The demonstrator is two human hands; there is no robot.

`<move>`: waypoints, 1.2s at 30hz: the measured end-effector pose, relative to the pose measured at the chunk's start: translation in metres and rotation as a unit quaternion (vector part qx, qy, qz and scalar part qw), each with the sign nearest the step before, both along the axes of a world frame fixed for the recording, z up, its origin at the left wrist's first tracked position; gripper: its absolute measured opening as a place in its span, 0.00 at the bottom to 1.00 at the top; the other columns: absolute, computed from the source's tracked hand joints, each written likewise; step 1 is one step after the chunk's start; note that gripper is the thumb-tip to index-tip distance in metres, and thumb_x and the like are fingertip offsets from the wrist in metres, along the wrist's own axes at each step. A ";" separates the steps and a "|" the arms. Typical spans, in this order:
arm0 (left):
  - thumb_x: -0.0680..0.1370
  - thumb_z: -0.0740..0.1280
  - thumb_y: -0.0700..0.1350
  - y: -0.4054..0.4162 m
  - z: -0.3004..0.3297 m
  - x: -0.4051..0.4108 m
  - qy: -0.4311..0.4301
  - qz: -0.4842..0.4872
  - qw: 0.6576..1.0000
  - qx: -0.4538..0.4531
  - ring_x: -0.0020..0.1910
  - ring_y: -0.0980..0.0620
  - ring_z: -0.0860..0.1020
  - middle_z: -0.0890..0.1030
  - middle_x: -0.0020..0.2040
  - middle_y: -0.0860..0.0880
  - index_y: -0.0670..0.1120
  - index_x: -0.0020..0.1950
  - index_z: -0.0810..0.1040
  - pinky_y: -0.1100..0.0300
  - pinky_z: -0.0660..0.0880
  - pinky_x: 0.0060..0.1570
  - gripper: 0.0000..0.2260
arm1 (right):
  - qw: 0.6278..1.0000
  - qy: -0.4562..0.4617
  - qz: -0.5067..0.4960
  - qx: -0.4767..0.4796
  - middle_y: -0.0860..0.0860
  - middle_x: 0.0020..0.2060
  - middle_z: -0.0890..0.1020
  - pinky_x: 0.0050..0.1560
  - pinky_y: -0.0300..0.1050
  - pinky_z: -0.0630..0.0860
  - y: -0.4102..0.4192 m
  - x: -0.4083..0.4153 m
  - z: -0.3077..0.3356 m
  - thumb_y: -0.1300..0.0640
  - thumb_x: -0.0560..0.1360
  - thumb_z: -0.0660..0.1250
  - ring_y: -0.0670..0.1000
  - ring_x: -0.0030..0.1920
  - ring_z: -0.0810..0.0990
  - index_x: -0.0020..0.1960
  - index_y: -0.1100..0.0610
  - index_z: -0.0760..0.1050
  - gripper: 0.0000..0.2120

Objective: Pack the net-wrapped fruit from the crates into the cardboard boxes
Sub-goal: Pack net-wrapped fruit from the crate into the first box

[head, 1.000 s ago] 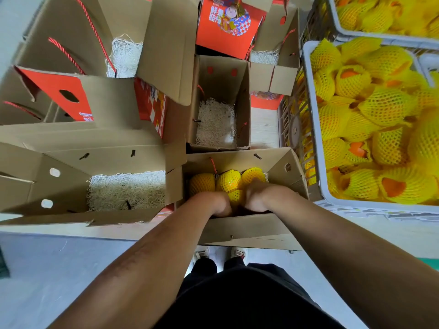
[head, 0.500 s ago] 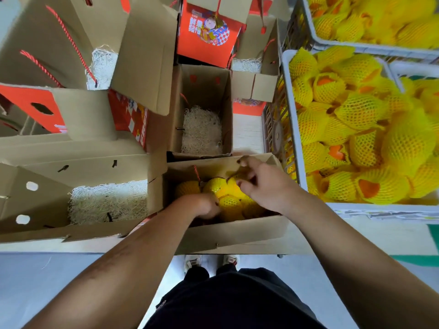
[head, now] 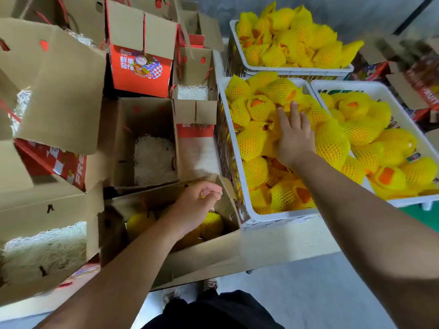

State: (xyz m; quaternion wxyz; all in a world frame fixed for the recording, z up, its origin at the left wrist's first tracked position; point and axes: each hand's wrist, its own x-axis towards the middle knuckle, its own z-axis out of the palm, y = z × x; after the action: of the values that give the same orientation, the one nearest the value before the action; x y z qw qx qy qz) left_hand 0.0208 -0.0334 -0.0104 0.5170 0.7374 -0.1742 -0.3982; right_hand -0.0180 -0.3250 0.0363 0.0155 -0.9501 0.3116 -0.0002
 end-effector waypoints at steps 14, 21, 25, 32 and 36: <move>0.83 0.67 0.48 0.005 0.008 -0.010 0.023 0.019 1.000 0.010 0.54 0.59 0.80 0.81 0.58 0.57 0.58 0.57 0.80 0.67 0.72 0.45 0.06 | 0.981 0.088 0.027 -0.171 0.63 0.69 0.64 0.65 0.60 0.68 -0.021 -0.003 0.022 0.63 0.73 0.71 0.67 0.67 0.65 0.73 0.57 0.61 0.32; 0.81 0.67 0.59 -0.003 0.035 -0.009 0.025 0.097 0.989 -0.104 0.60 0.60 0.80 0.82 0.62 0.57 0.59 0.67 0.75 0.54 0.74 0.66 0.15 | 0.951 -0.216 0.152 0.161 0.56 0.64 0.63 0.70 0.46 0.68 0.048 -0.012 0.048 0.53 0.63 0.78 0.56 0.66 0.67 0.76 0.54 0.61 0.45; 0.79 0.67 0.61 0.005 0.047 -0.001 0.097 0.094 0.959 -0.249 0.75 0.52 0.72 0.74 0.75 0.53 0.59 0.79 0.63 0.45 0.64 0.75 0.29 | 0.839 -0.243 0.237 0.425 0.52 0.63 0.69 0.51 0.39 0.75 0.132 -0.008 0.040 0.58 0.64 0.78 0.51 0.57 0.77 0.73 0.50 0.60 0.43; 0.74 0.75 0.54 0.063 0.022 0.008 0.199 0.202 0.920 -0.270 0.71 0.45 0.76 0.78 0.70 0.47 0.52 0.78 0.66 0.36 0.64 0.75 0.35 | 0.874 -0.186 0.199 0.402 0.47 0.67 0.75 0.59 0.48 0.80 0.204 -0.005 -0.004 0.47 0.74 0.75 0.50 0.59 0.80 0.77 0.45 0.65 0.35; 0.70 0.80 0.59 0.092 0.008 0.006 0.139 0.179 0.954 -0.195 0.68 0.48 0.79 0.80 0.68 0.50 0.54 0.78 0.64 0.47 0.77 0.67 0.41 | 0.855 -0.136 0.235 0.441 0.41 0.64 0.73 0.56 0.26 0.71 0.213 -0.008 -0.017 0.43 0.71 0.76 0.45 0.59 0.77 0.76 0.43 0.65 0.37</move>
State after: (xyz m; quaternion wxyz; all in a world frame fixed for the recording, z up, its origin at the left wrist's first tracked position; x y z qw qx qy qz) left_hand 0.0269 0.0587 -0.0025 0.7327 0.5787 -0.0396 -0.3560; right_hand -0.0262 -0.1120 0.0196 0.4750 -0.8789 0.0411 0.0121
